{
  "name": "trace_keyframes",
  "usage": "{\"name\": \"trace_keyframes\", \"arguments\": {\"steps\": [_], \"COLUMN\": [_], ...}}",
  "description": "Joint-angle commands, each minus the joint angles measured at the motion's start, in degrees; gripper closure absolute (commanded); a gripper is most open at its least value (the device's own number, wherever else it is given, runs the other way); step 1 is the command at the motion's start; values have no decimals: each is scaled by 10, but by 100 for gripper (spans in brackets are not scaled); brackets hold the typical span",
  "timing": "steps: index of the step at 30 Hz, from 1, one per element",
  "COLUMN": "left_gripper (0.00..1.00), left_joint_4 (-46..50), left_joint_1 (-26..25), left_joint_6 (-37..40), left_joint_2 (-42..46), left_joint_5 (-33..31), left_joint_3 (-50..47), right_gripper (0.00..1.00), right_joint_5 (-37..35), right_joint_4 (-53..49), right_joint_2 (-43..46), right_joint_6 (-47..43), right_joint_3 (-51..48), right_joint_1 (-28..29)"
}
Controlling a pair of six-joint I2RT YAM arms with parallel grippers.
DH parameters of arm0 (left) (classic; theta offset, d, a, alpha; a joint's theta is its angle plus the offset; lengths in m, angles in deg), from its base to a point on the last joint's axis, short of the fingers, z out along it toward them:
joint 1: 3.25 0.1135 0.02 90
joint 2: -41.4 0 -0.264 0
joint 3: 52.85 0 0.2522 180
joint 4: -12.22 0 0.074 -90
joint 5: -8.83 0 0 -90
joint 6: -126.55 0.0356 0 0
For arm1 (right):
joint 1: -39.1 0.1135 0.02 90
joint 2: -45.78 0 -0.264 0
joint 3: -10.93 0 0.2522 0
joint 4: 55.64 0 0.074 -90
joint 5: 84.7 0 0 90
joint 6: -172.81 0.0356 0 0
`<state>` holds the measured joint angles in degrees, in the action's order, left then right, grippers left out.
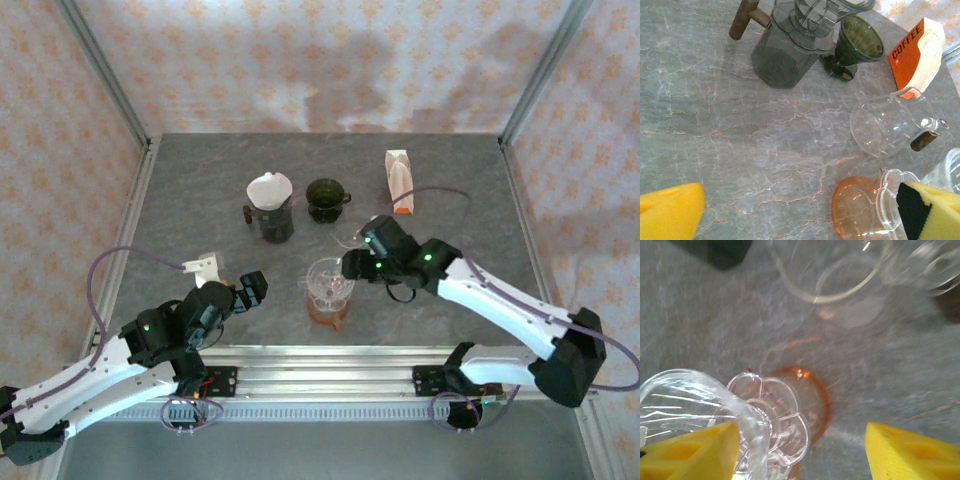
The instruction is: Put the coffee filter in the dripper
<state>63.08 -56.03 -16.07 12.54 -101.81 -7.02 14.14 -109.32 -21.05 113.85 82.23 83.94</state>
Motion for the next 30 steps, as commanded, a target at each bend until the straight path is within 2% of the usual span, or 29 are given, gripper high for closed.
{"name": "trace_keyframes", "arguments": {"steps": [1, 3, 5, 10, 13, 16, 22, 30], "left_gripper": [0, 0, 0, 0, 0, 0, 0, 0], "left_joint_4": [17, 15, 12, 8, 11, 13, 10, -2], "left_joint_1": [3, 3, 3, 3, 3, 3, 3, 7], "left_joint_6": [3, 6, 7, 1, 0, -3, -2, 6], "left_joint_2": [0, 2, 4, 7, 7, 10, 12, -3], "left_joint_5": [-24, -24, -24, -18, -16, -17, -23, -24], "left_joint_3": [3, 5, 3, -3, -3, -7, -13, -15], "right_gripper": [36, 39, 42, 51, 62, 66, 70, 68], "right_joint_5": [-87, -66, -73, -108, -110, -112, -106, -101], "right_joint_4": [-15, -3, -10, 7, 18, 3, -22, 10], "right_joint_2": [38, 25, -18, -134, -201, -273, -394, -446], "right_joint_6": [-23, -43, -68, -111, -122, -142, -169, -111], "right_joint_3": [41, 63, 99, 169, 214, 273, 374, 434], "right_joint_1": [-56, -109, -150, -198, -235, -267, -290, -292]}}
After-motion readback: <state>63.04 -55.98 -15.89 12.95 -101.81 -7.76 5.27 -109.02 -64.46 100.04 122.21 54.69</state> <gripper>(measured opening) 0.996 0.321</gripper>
